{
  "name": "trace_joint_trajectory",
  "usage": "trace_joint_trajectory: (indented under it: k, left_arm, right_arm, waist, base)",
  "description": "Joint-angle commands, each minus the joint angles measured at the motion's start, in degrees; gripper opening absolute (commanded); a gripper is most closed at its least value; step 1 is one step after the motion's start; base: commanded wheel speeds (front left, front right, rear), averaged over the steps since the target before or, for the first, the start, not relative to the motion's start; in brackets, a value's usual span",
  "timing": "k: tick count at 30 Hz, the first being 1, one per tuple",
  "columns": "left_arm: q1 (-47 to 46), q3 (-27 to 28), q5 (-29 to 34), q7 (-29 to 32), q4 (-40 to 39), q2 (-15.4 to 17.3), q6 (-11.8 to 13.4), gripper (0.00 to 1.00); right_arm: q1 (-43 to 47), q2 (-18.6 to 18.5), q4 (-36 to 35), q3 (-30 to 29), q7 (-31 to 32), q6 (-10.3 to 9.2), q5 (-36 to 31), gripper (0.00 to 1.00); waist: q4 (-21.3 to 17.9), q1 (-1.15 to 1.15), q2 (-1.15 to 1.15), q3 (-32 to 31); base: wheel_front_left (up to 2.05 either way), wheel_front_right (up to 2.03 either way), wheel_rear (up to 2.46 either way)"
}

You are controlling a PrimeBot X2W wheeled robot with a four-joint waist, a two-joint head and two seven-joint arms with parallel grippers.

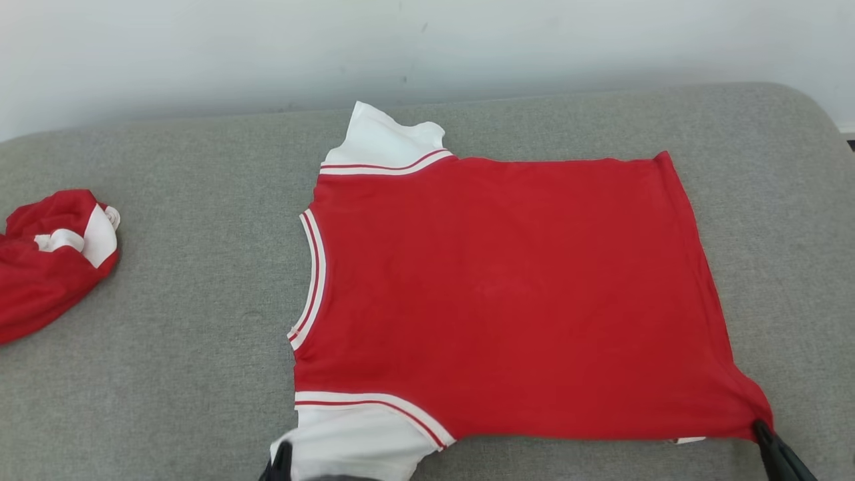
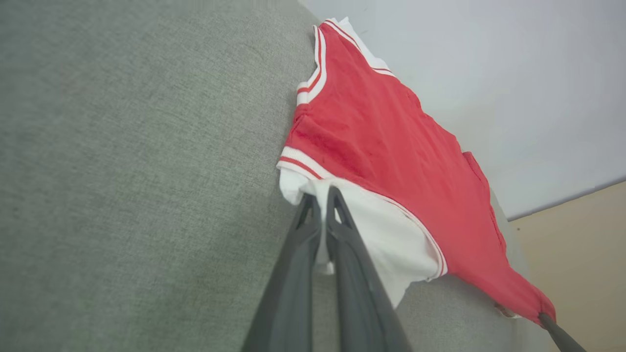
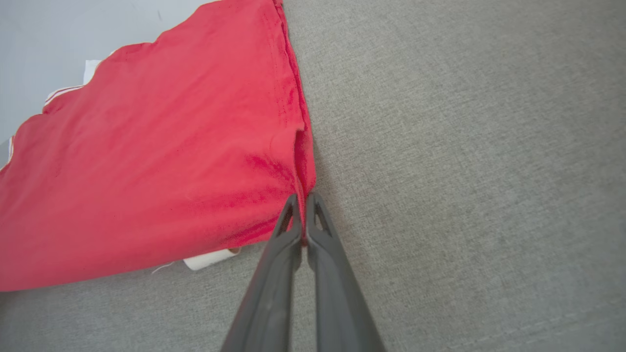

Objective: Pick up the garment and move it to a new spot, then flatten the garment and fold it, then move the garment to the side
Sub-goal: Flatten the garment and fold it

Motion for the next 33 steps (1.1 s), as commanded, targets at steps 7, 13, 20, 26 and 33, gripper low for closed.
trace_joint_trajectory:
  k: [7, 13, 20, 26, 33]
  left_arm:
    - [-7.23, -1.05, 2.22, 1.80, -0.70, 0.66, -0.36, 0.00]
    - [-15.50, -1.54, 3.53, 4.28, 2.34, 1.67, -1.50, 0.00]
    - [-27.16, -1.00, 3.37, 6.60, 11.08, 2.04, -4.13, 0.00]
    - [-35.38, -1.15, 3.66, 5.82, 20.71, 1.01, -7.00, 0.00]
    - [-41.01, -1.66, 5.16, 2.84, 29.89, 0.14, -9.08, 1.00]
  right_arm:
    - [-1.98, 4.35, -3.57, -2.53, 4.23, -0.16, -1.44, 0.00]
    - [-6.15, 7.25, -5.42, -3.97, 8.49, -0.15, -1.06, 0.00]
    - [-14.47, 9.32, -1.51, -6.40, 12.65, -0.15, -0.51, 0.00]
    - [-22.57, 10.19, 4.07, -5.62, 12.75, -0.15, -2.09, 0.00]
    - [-28.38, 10.03, 9.35, -3.60, 9.24, -0.15, -2.77, 1.00]
  waist:
    - [-1.11, 0.00, 0.00, -0.48]
    - [-2.52, 0.00, 0.00, 0.93]
    - [-3.46, 0.00, 0.00, 3.66]
    - [-3.94, 0.00, 0.00, 5.36]
    - [-4.04, 0.00, 0.00, 5.70]
  base:
    - [0.00, 0.00, 0.00]
    - [0.00, 0.00, 0.00]
    - [0.00, 0.00, 0.00]
    - [0.00, 0.00, 0.00]
    - [0.00, 0.00, 0.00]
